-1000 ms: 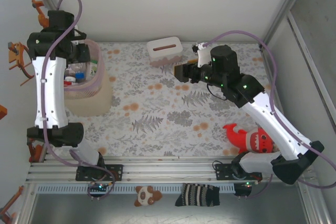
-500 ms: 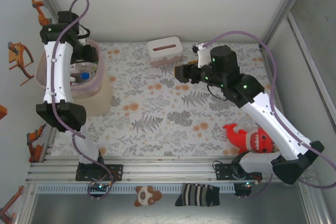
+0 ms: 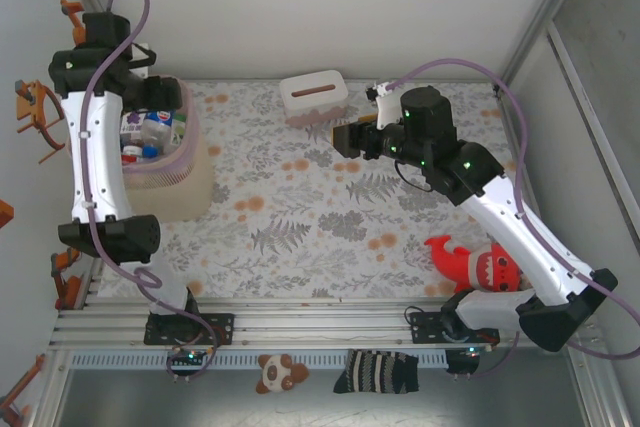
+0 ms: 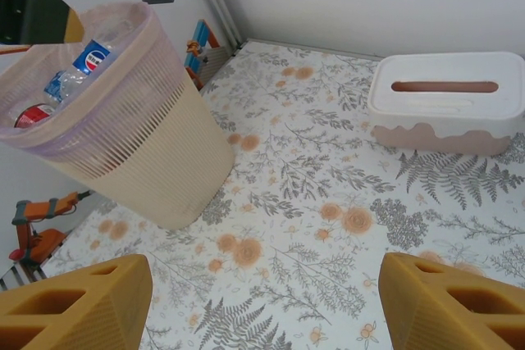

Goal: Put the plastic bottles in the bin

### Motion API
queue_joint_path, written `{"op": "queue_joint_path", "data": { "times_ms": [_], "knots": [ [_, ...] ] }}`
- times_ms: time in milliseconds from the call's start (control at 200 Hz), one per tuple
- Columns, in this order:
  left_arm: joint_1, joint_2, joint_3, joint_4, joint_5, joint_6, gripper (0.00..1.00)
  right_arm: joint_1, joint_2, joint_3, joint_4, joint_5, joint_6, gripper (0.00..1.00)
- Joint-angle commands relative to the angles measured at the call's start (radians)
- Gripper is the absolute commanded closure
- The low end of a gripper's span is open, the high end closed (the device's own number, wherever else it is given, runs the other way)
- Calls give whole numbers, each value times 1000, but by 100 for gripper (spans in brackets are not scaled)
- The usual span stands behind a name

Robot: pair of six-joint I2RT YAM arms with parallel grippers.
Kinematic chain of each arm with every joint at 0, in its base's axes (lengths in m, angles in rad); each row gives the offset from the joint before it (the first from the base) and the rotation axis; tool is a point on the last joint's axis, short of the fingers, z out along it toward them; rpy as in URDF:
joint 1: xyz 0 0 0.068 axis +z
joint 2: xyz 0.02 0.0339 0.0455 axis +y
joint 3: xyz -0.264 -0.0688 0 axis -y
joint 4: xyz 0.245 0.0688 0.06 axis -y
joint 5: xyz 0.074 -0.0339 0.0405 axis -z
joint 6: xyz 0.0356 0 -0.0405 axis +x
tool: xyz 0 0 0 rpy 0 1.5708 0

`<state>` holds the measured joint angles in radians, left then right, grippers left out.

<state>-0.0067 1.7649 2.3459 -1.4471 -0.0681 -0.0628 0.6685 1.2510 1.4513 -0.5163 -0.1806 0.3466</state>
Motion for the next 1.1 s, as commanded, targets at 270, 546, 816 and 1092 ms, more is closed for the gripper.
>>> {"op": "queue_joint_path", "data": {
  "times_ms": [270, 546, 816, 1092],
  "knots": [
    [-86, -139, -110, 152, 301, -45, 30, -16, -60, 32, -64, 116, -63, 28],
    [-250, -374, -649, 655, 404, -120, 26, -95, -97, -28, -150, 289, -120, 27],
    [-338, -554, -1182, 1047, 277, -115, 21, -260, -145, -261, -86, 455, -123, 2],
    [-453, -685, -1536, 1167, -4, -152, 16, -365, -207, -536, 61, 586, -97, 1]
  ]
}}
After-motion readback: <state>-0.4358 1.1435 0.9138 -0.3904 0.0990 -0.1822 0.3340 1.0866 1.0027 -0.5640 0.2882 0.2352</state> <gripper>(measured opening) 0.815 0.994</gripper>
